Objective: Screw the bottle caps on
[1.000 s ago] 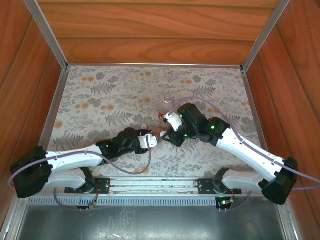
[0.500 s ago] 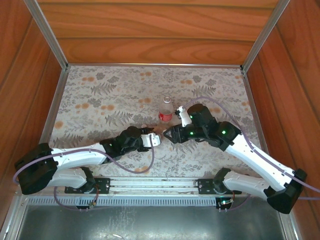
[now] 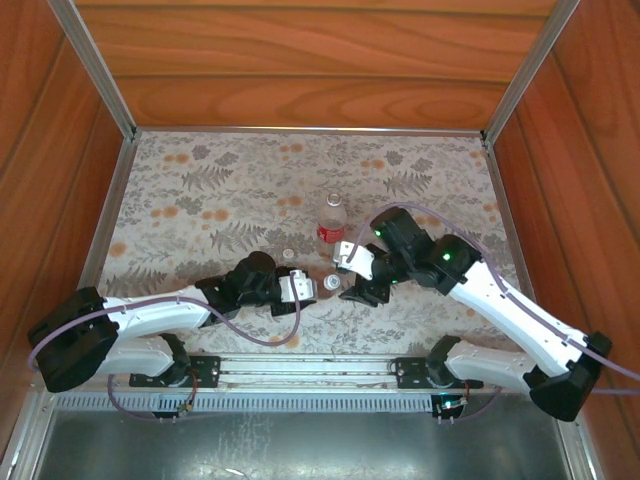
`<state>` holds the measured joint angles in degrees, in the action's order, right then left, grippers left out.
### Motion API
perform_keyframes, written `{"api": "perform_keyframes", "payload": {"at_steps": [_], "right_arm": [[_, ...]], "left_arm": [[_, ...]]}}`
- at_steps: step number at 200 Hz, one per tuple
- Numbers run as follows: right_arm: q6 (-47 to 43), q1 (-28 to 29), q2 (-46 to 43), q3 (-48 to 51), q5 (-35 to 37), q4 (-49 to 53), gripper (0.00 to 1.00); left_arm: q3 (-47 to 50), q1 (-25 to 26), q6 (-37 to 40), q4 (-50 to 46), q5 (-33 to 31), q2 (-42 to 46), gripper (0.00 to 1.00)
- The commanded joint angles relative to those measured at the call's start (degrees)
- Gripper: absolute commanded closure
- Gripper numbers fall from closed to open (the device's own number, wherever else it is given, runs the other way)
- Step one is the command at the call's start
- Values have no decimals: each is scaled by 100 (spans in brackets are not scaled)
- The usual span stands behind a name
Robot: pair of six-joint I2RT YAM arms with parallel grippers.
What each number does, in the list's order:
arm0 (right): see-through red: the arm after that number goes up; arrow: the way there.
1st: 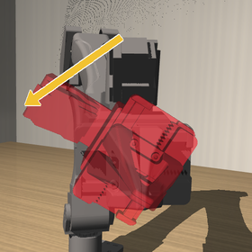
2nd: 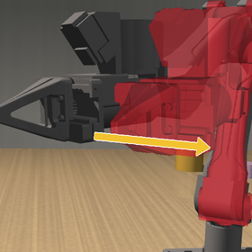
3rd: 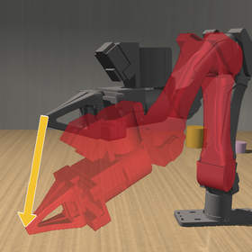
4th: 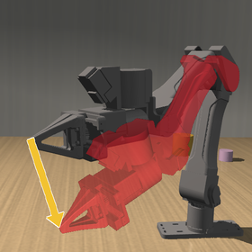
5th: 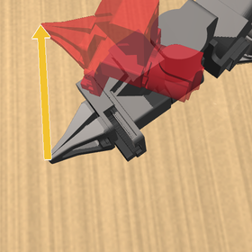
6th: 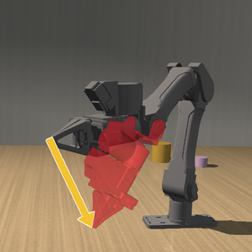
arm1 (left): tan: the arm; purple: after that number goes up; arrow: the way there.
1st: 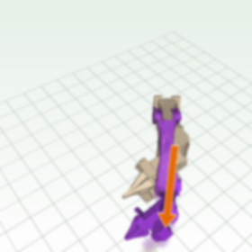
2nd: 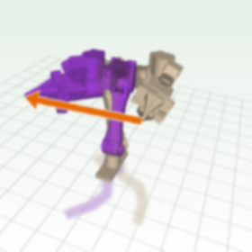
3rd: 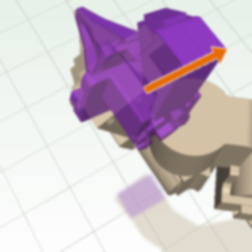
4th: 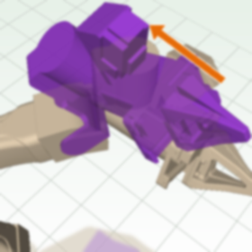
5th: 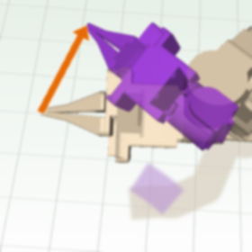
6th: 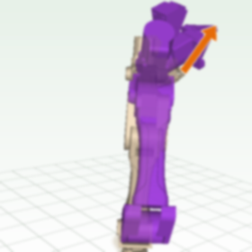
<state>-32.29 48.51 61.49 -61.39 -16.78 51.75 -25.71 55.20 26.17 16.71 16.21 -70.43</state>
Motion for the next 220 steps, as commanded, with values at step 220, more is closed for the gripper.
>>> {"api": "perform_keyframes", "payload": {"at_steps": [220], "right_arm": [[-804, 88, 995, -207, -447, -18, 62]], "left_arm": [[9, -86, -104, -36, 532, -69, 45]]}}
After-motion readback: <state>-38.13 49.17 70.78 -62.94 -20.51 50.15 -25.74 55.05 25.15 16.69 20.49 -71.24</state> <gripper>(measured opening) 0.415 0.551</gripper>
